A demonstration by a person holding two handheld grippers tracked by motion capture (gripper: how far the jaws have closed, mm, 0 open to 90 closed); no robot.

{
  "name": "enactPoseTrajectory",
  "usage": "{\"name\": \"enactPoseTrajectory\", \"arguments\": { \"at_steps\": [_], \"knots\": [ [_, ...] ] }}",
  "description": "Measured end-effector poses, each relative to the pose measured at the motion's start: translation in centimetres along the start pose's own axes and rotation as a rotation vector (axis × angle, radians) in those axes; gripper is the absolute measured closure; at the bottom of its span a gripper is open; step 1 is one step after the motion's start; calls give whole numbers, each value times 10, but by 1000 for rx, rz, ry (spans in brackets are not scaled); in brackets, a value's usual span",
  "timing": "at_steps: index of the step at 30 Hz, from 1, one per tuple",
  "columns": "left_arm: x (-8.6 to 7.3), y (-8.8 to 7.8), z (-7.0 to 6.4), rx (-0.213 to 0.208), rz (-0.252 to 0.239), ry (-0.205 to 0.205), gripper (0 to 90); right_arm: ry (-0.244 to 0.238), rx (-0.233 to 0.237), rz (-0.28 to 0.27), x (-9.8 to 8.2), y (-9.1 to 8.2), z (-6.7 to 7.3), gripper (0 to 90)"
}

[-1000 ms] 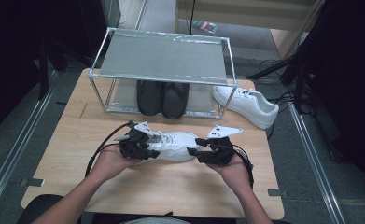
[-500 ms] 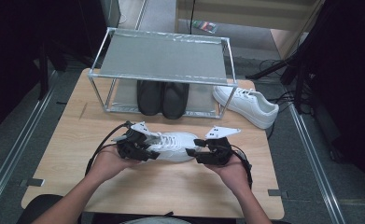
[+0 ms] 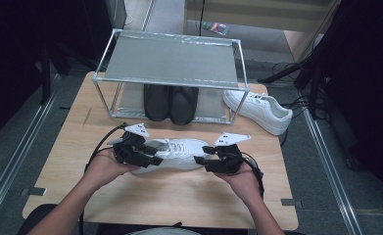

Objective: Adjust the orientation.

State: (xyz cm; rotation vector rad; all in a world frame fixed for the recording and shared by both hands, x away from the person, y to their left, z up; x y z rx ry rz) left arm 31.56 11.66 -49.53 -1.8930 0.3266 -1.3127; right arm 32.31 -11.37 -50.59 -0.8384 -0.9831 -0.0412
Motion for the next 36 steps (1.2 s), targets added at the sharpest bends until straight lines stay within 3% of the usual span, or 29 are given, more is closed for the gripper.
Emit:
{"name": "enactPoseTrajectory", "arguments": {
  "at_steps": [9, 10, 14, 20, 28, 36],
  "knots": [
    [2, -10, 5, 10, 3, -3, 540, 2, 4, -2, 0, 1, 2, 504],
    [3, -14, 8, 29, -4, 2, 539, 1, 3, 0, 0, 1, 2, 504],
    [5, -22, 12, 23, -21, -4, 542, -5, 8, 4, -1, 3, 3, 510],
    [3, -34, 22, 54, -38, -13, 598, -5, 20, 5, -1, 6, 6, 540],
    [-4, -49, 35, 64, -32, -35, 750, 8, 29, 28, -3, 11, 9, 653],
    [-15, -52, 58, 85, -33, -74, 866, 47, 23, 81, -8, 19, 13, 855]
  ]
}}
Point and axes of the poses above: each handheld gripper's, and its own axes: y roughly forward along the jaws, x roughly out of its top, z roughly to its left, the point moved 6 cm from there along y, roughly forward along the jaws, and after that the axes turned 9 degrees about y, right-handed, at the moved point
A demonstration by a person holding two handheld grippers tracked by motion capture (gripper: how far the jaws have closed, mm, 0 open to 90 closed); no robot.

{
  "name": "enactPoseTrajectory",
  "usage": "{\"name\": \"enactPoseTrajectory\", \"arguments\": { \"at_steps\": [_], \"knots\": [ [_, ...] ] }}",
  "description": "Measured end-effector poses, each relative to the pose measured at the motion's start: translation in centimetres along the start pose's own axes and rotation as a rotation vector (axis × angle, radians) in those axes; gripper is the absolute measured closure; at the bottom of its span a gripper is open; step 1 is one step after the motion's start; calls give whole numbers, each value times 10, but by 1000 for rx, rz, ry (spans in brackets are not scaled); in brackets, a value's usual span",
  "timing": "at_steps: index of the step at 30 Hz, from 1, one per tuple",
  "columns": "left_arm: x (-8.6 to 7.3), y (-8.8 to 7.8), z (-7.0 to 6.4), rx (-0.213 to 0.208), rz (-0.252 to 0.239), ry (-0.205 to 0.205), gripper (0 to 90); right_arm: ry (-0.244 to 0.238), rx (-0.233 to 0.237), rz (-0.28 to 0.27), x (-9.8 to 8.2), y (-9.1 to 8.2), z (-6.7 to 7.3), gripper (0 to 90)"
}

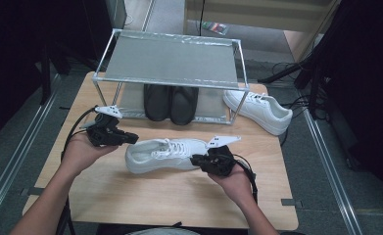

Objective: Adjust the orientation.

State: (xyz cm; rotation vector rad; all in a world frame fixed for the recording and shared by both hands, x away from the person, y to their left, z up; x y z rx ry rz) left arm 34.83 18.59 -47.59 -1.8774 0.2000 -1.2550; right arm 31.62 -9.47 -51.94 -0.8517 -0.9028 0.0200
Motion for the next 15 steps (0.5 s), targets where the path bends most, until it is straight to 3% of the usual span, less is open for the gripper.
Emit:
{"name": "enactPoseTrajectory", "arguments": {
  "at_steps": [2, 15],
  "knots": [
    [-2, 0, 6, -1, -4, -14, 894, 16, -3, 17, -1, 3, 0, 900],
    [-14, 22, 23, -8, 58, -16, 900, 7, -48, 44, -2, 17, -4, 896]
  ]
}}
Point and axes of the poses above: each handheld gripper's, and its own axes: y roughly forward along the jaws, x roughly out of its top, z roughly to its left, the point moved 6 cm from there along y, roughly forward along the jaws, and after that the axes turned 9 degrees about y, right-handed, at the moved point
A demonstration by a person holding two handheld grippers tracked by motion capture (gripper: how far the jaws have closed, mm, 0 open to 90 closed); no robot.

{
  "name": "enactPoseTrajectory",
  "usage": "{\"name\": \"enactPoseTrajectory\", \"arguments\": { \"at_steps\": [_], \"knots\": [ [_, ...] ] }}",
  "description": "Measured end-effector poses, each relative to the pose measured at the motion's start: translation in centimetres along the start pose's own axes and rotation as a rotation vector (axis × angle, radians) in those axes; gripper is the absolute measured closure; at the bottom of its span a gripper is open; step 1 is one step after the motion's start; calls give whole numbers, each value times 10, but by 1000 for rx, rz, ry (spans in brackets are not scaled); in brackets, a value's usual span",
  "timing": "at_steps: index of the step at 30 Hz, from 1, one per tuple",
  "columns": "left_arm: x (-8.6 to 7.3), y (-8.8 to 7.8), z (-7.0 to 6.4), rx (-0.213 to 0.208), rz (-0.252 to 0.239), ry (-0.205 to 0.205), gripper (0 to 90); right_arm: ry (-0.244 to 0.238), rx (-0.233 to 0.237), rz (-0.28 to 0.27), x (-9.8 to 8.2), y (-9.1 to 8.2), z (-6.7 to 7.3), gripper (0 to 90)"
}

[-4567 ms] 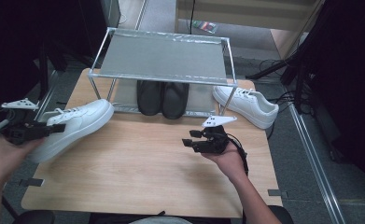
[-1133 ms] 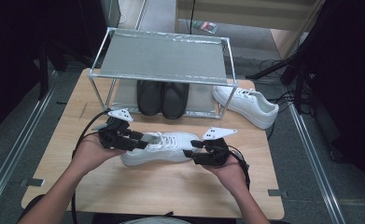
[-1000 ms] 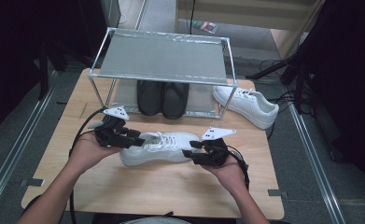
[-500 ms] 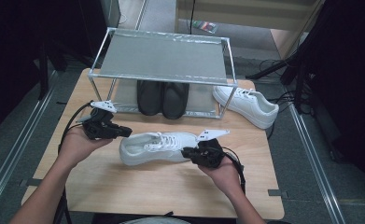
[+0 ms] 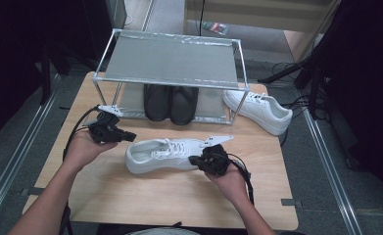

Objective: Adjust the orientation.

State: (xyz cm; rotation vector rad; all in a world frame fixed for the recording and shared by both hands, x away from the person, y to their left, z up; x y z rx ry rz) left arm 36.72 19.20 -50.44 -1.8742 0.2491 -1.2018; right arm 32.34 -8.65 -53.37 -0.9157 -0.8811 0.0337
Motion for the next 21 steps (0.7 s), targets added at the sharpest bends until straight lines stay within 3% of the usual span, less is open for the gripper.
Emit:
{"name": "enactPoseTrajectory", "arguments": {
  "at_steps": [7, 12, 21],
  "knots": [
    [-1, 2, -3, 6, 10, 13, 900, -5, -1, 7, 0, 2, -2, 900],
    [-3, 2, -4, -13, -8, -9, 900, 7, 1, 9, 1, 2, -4, 900],
    [-8, -1, -11, -11, -9, -12, 900, 16, 8, 15, 4, 4, -7, 900]
  ]
}}
Point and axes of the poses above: each handheld gripper's, and its own axes: y roughly forward along the jaws, x roughly out of its top, z roughly to its left, the point moved 6 cm from there along y, roughly forward along the jaws, and after that the axes turned 9 degrees about y, right-handed, at the moved point
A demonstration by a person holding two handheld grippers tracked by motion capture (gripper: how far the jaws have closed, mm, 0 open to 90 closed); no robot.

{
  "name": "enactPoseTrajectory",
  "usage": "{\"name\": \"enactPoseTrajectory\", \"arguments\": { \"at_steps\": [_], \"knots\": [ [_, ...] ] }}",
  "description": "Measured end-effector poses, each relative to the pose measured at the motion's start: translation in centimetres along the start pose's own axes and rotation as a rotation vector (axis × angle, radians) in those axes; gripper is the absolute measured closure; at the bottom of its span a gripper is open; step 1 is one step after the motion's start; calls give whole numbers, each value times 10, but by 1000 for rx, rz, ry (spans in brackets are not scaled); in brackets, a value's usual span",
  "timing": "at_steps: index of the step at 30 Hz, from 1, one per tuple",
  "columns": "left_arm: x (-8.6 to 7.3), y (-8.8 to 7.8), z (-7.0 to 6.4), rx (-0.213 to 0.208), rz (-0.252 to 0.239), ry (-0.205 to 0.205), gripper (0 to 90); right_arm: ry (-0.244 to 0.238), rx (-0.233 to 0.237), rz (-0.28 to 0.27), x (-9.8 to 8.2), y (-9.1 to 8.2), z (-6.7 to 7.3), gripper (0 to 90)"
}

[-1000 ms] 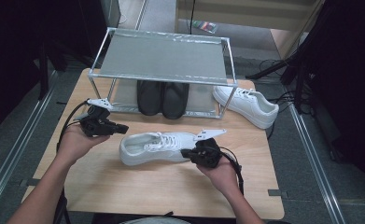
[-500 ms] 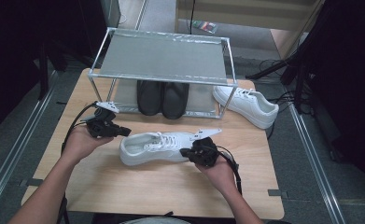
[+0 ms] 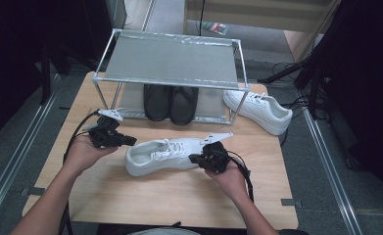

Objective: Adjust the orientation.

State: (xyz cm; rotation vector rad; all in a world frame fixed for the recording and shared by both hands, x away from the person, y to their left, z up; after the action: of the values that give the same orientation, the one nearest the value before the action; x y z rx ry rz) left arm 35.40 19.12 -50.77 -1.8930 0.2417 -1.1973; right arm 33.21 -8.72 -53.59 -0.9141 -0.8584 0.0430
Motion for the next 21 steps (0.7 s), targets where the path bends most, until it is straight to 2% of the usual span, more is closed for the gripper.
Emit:
{"name": "enactPoseTrajectory", "arguments": {
  "at_steps": [11, 17, 21],
  "knots": [
    [-8, -3, -14, -8, 7, -8, 900, 11, 2, 8, 6, 4, -2, 900],
    [-11, -3, -22, -14, 23, 10, 900, 15, 4, 11, 9, 6, -4, 900],
    [-13, -1, -29, -20, 35, 8, 896, 12, 4, 9, 12, 9, -4, 900]
  ]
}}
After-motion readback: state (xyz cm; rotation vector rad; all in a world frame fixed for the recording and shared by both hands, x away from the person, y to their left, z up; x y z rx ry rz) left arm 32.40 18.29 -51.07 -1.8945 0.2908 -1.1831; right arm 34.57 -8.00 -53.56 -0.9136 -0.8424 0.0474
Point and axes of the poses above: each handheld gripper's, and its own axes: y roughly forward along the jaws, x roughly out of its top, z roughly to its left, the point moved 6 cm from there along y, roughly forward along the jaws, and after that the axes turned 9 degrees about y, right-handed, at the moved point
